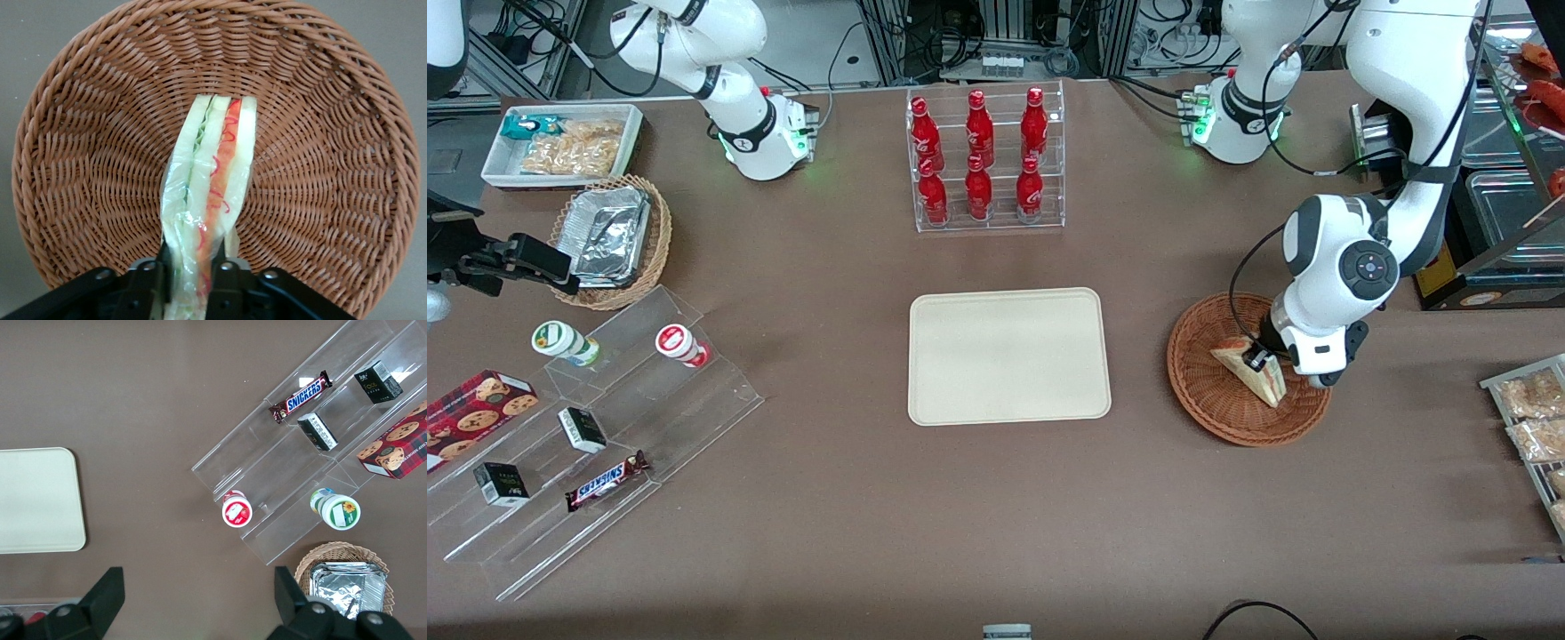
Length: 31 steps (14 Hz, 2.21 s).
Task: Place sandwich from basket to tray
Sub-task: 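Lift the sandwich and carry it with the left gripper over the tray, then lower the sandwich onto the cream tray and open the left gripper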
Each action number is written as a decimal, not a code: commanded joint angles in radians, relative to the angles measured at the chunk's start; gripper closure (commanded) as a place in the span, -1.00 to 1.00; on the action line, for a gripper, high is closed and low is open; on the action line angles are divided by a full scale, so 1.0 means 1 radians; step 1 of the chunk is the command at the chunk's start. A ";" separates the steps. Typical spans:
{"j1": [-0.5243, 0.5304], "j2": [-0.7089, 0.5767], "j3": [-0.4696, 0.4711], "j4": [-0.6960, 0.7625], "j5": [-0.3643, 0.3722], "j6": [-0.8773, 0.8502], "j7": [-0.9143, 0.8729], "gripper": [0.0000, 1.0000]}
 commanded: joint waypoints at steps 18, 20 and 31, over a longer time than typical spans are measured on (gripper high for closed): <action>-0.327 0.377 -0.207 0.697 0.062 -0.418 0.131 0.97; -0.381 0.414 -0.206 0.748 0.063 -0.419 0.081 0.97; -0.458 0.515 -0.206 0.808 0.124 -0.391 -0.045 -0.99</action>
